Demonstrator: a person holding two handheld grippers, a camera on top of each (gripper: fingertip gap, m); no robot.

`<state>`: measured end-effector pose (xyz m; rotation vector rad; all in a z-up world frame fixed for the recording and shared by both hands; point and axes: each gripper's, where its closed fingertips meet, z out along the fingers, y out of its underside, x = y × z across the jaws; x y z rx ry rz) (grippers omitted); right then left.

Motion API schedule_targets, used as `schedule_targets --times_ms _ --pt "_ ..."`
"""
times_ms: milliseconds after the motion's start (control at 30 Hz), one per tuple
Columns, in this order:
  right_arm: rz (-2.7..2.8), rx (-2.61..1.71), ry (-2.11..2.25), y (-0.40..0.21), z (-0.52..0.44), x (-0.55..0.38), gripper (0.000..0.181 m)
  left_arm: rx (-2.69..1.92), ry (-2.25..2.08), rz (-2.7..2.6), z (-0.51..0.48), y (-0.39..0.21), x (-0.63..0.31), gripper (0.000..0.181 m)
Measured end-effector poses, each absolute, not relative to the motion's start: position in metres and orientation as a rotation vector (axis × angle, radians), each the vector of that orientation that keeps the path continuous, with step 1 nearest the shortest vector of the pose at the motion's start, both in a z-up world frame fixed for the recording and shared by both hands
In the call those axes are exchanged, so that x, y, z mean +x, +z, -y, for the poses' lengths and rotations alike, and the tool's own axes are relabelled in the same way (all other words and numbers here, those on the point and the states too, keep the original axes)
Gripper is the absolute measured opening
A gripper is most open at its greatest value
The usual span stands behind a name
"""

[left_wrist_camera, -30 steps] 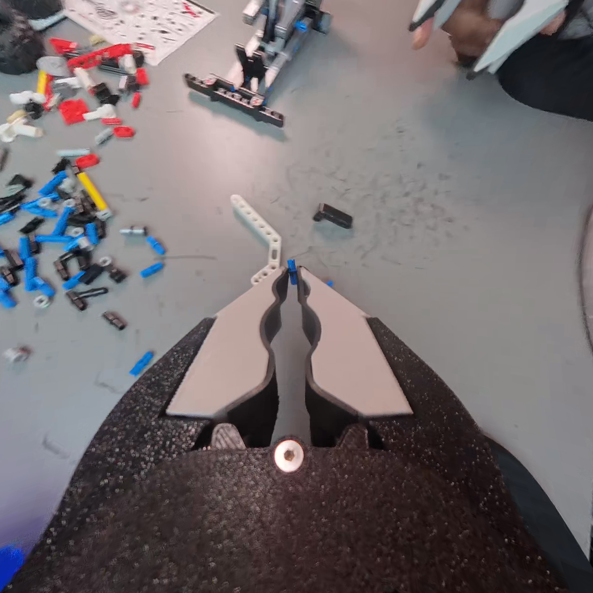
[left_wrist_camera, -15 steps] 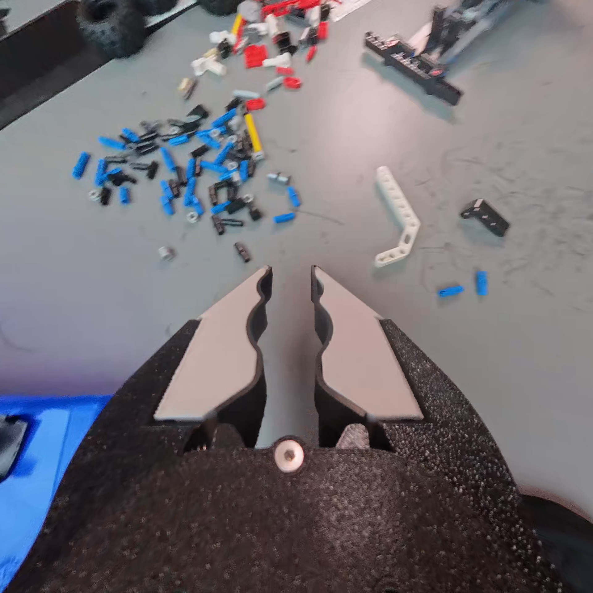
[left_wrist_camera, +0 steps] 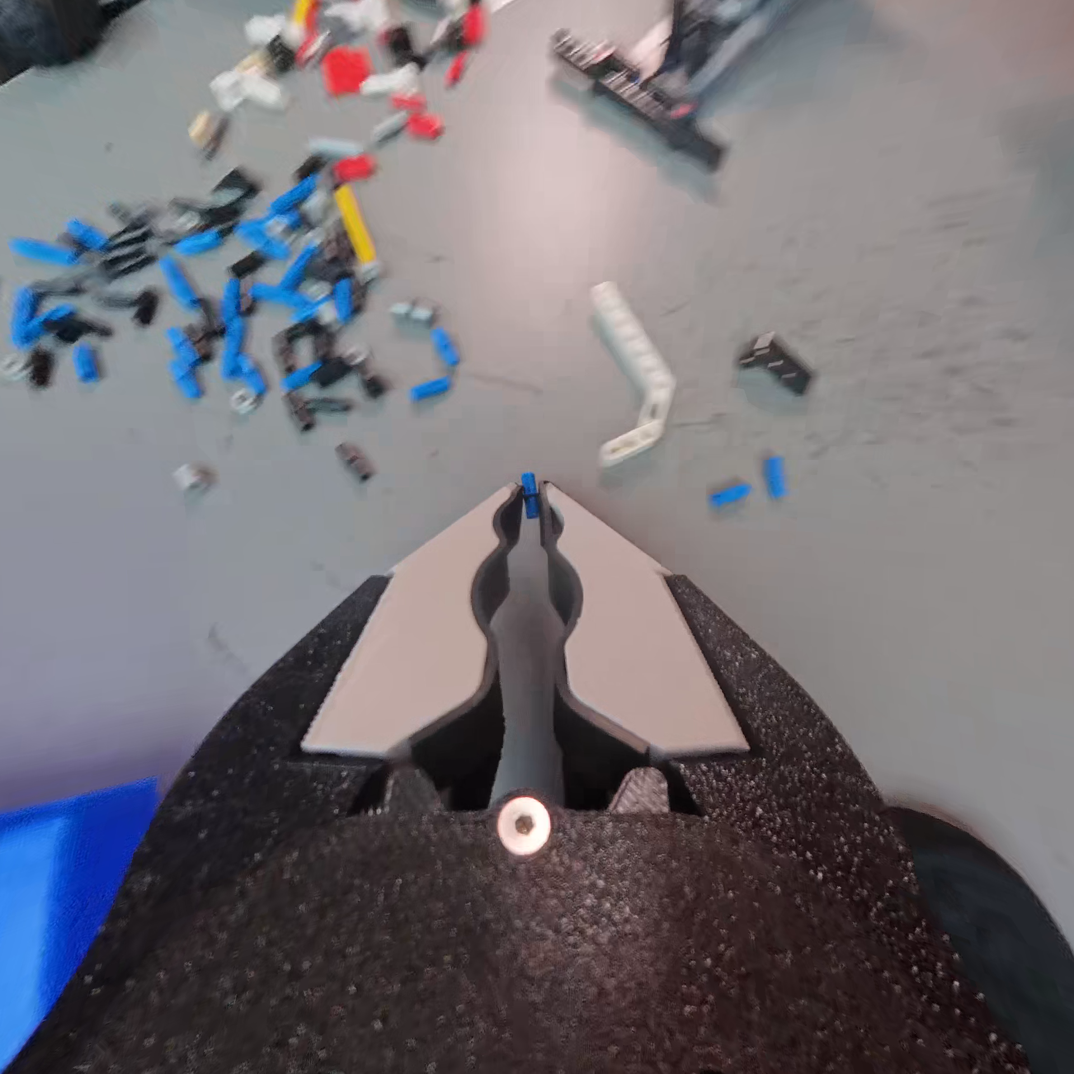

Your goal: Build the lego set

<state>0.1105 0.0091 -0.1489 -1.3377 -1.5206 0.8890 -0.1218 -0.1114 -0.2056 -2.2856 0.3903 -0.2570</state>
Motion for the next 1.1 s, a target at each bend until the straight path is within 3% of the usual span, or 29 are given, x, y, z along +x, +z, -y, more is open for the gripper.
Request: schedule_targets --times_ms 167,400,700,867,967,1100 --pt "1.499 -1.351 0.888 -0.149 -0.014 0.111 0.071 -2.179 -0.392 -0.803 0.123 -0.2 -0.029 0.006" --pt "1.498 -1.356 0.878 -0.151 -0.016 0.11 0.07 -2.235 -0.356 -0.856 0.122 -0.223 -0.022 0.01" --pt "1.504 -1.349 0.895 -0.152 -0.014 0.11 0.066 -2.249 -0.031 -0.04 0.082 -0.204 -0.165 0.02" --pt "1.522 -1.35 0.889 -0.156 -0.012 0.109 0.066 -2.324 0.073 -0.005 0.077 -0.223 -0.184 0.021" --pt "1.513 -1.348 0.894 -0.154 -0.013 0.11 0.066 -2.336 0.094 -0.034 0.073 -0.226 -0.185 0.007" --pt "1.513 -1.348 0.895 -0.154 -0.013 0.111 0.065 -2.32 0.047 -0.139 0.074 -0.218 -0.171 0.004"
